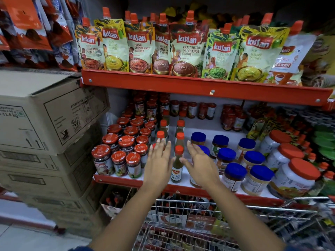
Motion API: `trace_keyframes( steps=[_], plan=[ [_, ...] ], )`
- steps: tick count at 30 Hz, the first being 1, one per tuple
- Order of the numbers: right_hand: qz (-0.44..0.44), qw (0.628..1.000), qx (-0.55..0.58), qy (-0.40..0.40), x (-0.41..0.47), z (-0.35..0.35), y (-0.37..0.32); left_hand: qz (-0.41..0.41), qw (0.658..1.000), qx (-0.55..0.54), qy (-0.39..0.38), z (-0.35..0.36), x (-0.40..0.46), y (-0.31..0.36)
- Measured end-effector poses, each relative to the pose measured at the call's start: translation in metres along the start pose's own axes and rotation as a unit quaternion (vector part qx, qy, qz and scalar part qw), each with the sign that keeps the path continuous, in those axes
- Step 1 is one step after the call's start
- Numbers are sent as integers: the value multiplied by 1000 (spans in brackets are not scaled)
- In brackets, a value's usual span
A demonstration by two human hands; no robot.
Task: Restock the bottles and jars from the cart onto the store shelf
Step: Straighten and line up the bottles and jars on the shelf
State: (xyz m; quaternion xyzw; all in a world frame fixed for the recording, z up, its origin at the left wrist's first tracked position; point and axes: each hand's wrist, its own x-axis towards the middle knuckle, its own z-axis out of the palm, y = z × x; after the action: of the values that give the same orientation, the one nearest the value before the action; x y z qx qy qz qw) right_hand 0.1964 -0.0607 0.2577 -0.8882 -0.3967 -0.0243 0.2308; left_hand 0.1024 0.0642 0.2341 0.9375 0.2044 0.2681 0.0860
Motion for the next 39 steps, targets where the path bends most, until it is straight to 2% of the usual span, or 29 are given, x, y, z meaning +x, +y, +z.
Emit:
trace_keyframes(
  steps=[3, 6, 8, 11, 14, 16, 19, 21, 23, 25, 32, 34, 37, 39],
  plan=[
    [-25, 998, -27, 41, -37, 9, 36, 41, 999, 9, 4, 27, -24, 29],
    [-21, 992, -88, 92, -67, 18, 79, 59, 998, -15, -31, 54, -43, 60],
    [-2, 990, -103, 91, -81, 18, 105, 68, 995, -33, -61, 71, -48, 81],
    [21, 994, -69, 81, -94, 15, 133, 80, 990, -83, -86, 84, -47, 112],
    [50, 993, 36, 99, -97, 6, 149, 37, 979, -171, -103, 90, -39, 139],
    [76, 981, 156, 87, -92, 3, 159, -4, 954, -280, -109, 98, -29, 158],
    [119, 929, 341, 79, -80, -1, 165, -141, 869, -463, -103, 104, -11, 178],
    [179, 895, 402, 74, -73, -5, 167, -239, 806, -523, -138, 103, 1, 186],
    [212, 872, 436, 67, -69, -8, 168, -282, 757, -566, -166, 104, 5, 190],
    [223, 852, 470, 53, -65, -11, 169, -293, 740, -581, -169, 98, 1, 192],
    [225, 827, 515, -16, -37, -17, 174, -305, 716, -609, -155, 94, -23, 197],
    [226, 815, 534, 6, -40, -19, 173, -329, 711, -604, -145, 91, -18, 195],
    [252, 787, 556, 89, -57, -12, 162, -366, 698, -600, -136, 88, 3, 190],
    [257, 769, 576, 107, -70, -5, 150, -359, 694, -608, -141, 89, 14, 189]
  ],
)
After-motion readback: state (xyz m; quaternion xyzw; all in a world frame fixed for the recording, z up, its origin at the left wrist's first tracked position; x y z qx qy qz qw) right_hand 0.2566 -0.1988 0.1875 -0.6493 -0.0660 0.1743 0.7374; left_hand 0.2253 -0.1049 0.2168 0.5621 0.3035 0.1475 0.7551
